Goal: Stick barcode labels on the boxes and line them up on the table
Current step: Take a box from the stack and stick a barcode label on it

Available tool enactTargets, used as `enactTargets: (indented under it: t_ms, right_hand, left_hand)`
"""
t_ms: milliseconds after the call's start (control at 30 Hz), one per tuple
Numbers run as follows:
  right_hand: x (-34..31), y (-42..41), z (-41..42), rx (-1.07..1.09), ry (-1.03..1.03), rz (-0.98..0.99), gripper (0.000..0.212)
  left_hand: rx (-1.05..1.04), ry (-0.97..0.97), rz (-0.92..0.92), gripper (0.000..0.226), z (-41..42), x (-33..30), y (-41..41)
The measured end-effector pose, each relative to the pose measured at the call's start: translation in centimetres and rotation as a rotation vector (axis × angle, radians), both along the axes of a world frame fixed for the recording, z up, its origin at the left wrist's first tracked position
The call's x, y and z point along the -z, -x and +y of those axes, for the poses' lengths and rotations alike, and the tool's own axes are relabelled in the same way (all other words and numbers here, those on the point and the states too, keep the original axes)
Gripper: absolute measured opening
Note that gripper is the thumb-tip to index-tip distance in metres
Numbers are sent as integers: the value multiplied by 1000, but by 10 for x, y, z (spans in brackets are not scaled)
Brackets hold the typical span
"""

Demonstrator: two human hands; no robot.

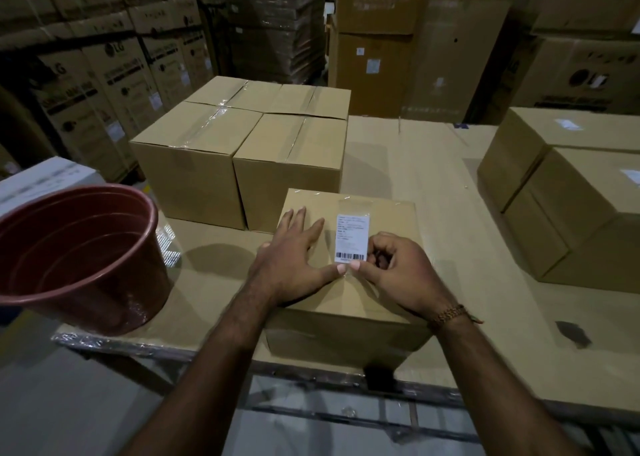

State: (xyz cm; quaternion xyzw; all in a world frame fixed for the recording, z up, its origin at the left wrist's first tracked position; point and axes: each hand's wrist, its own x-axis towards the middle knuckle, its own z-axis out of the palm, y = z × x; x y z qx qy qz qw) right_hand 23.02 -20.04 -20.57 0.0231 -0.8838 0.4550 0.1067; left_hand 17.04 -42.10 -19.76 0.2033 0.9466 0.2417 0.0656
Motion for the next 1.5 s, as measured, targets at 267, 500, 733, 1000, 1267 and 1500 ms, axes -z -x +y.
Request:
enactTargets:
  t_ms: [267,500,733,1000,1267,1500]
  right_hand:
    - [0,-1,1,-25,42,-1,17]
    - [0,-1,1,-37,38,16,14]
    - [3,5,1,-7,166,9,17]
    - [-10,14,-17,63,322,10,22]
    - [-31,30,-71,104,289,64,19]
    - [-32,58,-194,117,302,48,11]
  left_hand:
    - [-1,-430,-176,36,-8,-9,-2]
    - [-37,-440,-128,11,-7,-8,-4]
    - [-81,-452,-81,27,-3,-6,-5]
    - [-332,-853,25,27,-8,-5,-1]
    - [-331,-819,182,28,-71,-19,10]
    - [-305,-644,290,37,-197,-54,37]
